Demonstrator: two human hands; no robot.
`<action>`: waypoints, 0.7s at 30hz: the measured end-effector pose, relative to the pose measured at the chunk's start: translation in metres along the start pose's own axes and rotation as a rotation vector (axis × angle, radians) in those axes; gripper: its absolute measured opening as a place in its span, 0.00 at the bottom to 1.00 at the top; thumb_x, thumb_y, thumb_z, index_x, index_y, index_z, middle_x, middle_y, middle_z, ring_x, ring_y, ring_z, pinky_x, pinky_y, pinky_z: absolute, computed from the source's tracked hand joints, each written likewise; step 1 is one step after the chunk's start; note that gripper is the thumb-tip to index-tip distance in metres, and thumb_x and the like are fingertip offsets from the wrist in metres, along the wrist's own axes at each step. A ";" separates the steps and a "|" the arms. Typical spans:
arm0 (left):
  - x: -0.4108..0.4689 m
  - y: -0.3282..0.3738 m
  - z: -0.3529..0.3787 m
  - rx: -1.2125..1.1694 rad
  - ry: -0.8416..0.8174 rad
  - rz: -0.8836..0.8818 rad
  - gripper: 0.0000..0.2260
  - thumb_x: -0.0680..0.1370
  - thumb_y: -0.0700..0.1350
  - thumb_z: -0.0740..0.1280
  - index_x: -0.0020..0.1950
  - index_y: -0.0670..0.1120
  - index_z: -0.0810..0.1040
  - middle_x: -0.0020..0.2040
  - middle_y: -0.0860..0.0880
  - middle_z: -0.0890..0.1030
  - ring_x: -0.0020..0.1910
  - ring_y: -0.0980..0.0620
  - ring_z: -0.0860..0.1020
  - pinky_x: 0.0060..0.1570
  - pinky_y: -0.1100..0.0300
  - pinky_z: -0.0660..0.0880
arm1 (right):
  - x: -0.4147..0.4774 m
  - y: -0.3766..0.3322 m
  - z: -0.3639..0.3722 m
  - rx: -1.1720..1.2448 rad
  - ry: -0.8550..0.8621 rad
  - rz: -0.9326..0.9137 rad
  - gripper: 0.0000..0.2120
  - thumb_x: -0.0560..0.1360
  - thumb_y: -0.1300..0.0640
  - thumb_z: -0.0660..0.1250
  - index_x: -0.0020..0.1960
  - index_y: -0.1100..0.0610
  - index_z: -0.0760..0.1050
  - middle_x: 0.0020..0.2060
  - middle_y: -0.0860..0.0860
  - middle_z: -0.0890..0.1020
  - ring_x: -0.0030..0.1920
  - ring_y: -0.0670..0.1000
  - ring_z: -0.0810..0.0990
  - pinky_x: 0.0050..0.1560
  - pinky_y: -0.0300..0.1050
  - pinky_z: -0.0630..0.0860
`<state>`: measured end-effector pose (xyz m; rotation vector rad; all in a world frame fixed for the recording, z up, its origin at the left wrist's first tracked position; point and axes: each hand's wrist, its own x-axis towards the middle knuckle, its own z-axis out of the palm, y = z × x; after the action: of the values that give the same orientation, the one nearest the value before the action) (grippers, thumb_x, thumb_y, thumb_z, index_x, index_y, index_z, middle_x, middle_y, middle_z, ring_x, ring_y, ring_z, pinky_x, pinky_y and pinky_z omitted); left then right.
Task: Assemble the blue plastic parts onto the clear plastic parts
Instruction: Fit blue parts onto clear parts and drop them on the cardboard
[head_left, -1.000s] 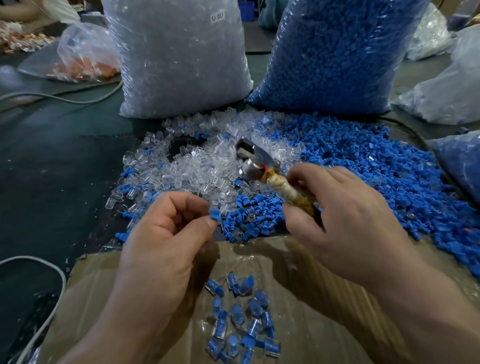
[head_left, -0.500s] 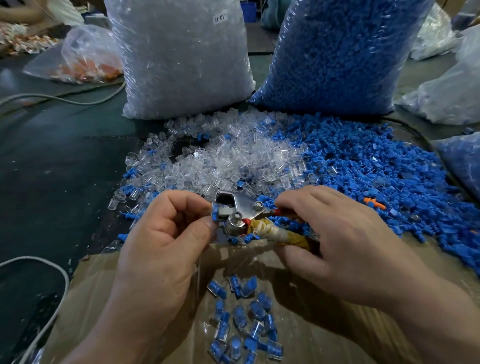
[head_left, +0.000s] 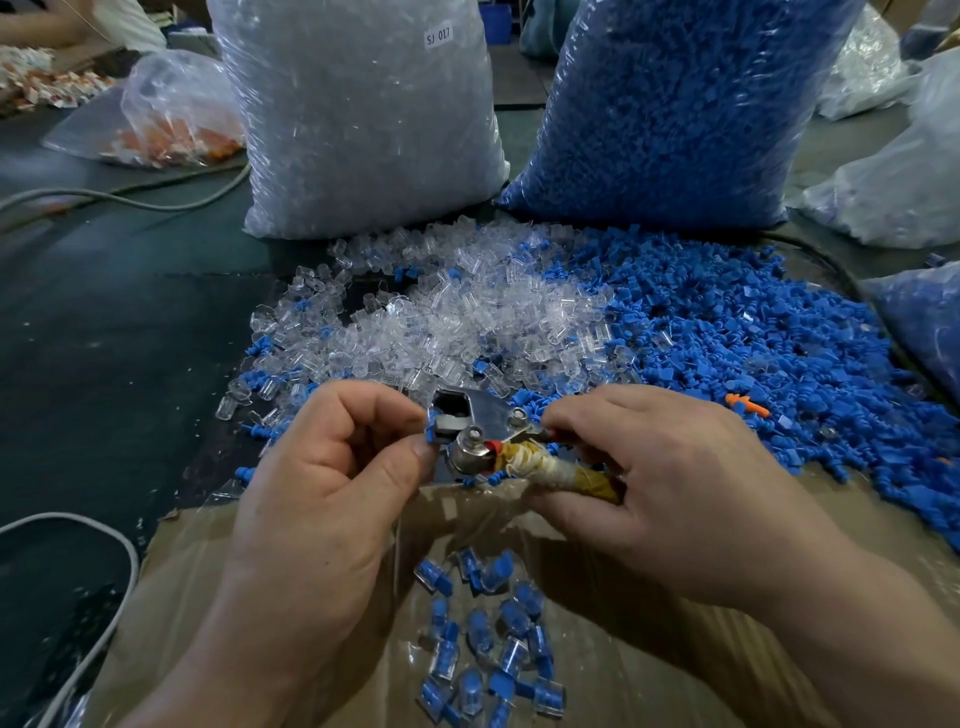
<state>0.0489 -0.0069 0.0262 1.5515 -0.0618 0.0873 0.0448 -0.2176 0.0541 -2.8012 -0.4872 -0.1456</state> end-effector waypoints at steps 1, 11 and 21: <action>0.001 -0.002 -0.002 0.039 0.020 0.010 0.08 0.69 0.42 0.71 0.44 0.54 0.82 0.39 0.47 0.83 0.35 0.53 0.81 0.33 0.64 0.80 | -0.001 0.002 0.001 -0.020 0.010 0.014 0.24 0.71 0.30 0.54 0.56 0.42 0.75 0.41 0.37 0.77 0.42 0.41 0.74 0.41 0.35 0.69; 0.002 -0.006 0.002 0.367 -0.062 -0.073 0.10 0.73 0.46 0.70 0.46 0.63 0.79 0.35 0.52 0.82 0.31 0.53 0.80 0.33 0.66 0.80 | 0.020 0.020 0.009 -0.253 -0.071 0.261 0.32 0.68 0.29 0.57 0.67 0.43 0.67 0.57 0.45 0.75 0.59 0.51 0.68 0.62 0.51 0.63; -0.006 -0.007 0.010 0.554 -0.009 0.131 0.07 0.73 0.50 0.69 0.47 0.63 0.77 0.35 0.58 0.82 0.32 0.57 0.80 0.30 0.68 0.75 | 0.007 -0.029 0.018 -0.119 0.104 -0.126 0.11 0.78 0.45 0.60 0.47 0.50 0.76 0.41 0.47 0.79 0.43 0.53 0.77 0.50 0.52 0.71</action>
<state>0.0434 -0.0175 0.0193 2.1009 -0.1563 0.2149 0.0424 -0.1834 0.0456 -2.8595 -0.6493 -0.3569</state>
